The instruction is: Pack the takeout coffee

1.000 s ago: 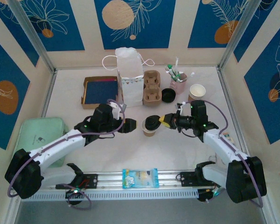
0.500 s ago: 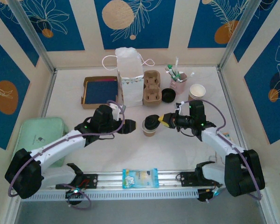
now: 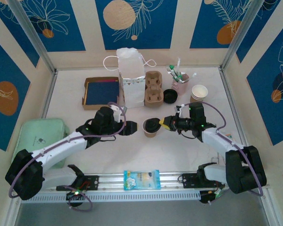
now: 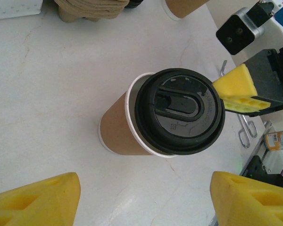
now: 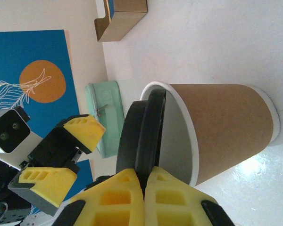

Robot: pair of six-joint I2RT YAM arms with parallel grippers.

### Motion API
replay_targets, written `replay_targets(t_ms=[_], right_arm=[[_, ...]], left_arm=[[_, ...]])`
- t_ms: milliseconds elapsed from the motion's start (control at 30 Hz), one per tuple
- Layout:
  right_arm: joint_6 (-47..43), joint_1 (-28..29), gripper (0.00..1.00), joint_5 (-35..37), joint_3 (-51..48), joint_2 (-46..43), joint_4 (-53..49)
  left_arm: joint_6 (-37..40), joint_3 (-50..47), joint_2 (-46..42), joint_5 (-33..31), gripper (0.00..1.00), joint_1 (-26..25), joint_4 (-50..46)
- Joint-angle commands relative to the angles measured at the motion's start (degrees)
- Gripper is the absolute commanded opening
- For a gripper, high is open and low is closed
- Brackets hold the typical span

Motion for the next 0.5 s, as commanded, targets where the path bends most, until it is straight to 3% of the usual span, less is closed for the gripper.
replay_targets(t_ms=[0,467], right_arm=[[-1.52,0.54,0.05,0.45,0.03,1.06,-0.36],[-5.29,0.83,0.10,2.73,0.50,-0.17,-6.49]], left_arm=[[-0.54,-0.43,-0.18,-0.24,0.73,0.65,1.03],[-0.36,-0.38,0.51,0.03,0.72,0.62,1.55]])
